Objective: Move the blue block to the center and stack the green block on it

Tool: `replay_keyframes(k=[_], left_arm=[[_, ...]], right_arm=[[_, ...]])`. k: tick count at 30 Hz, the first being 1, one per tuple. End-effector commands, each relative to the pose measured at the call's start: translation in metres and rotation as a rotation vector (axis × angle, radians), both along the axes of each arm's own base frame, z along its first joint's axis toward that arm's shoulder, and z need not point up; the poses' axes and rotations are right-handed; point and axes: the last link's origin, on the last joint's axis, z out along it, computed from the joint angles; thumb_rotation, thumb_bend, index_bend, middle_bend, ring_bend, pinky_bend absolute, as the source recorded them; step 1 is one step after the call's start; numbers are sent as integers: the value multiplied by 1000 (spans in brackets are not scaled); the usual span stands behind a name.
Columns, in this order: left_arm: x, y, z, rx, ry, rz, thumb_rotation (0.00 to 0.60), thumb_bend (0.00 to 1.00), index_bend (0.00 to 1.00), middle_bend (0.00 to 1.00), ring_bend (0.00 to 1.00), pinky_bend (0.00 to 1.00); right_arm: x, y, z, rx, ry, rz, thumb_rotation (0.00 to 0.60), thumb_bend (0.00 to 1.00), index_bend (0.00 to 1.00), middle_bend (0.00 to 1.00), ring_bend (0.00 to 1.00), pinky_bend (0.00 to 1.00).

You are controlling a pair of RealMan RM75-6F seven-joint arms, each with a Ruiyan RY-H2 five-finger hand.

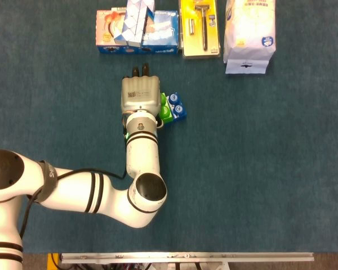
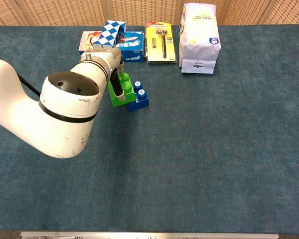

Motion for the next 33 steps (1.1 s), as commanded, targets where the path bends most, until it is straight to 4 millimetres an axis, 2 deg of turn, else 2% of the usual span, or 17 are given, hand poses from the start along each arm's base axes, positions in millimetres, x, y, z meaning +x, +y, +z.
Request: replay_keyframes(k=[1, 33], left_arm=[[1, 1, -1, 2, 0, -1, 600, 294, 710, 24, 0, 185], [-1, 1, -14, -4, 7, 4, 600, 294, 710, 25, 0, 193]], right_arm=[[0, 0, 0, 0, 0, 0, 600, 92, 320, 134, 0, 46], [0, 0, 1, 2, 0, -6, 600, 92, 320, 134, 0, 46]])
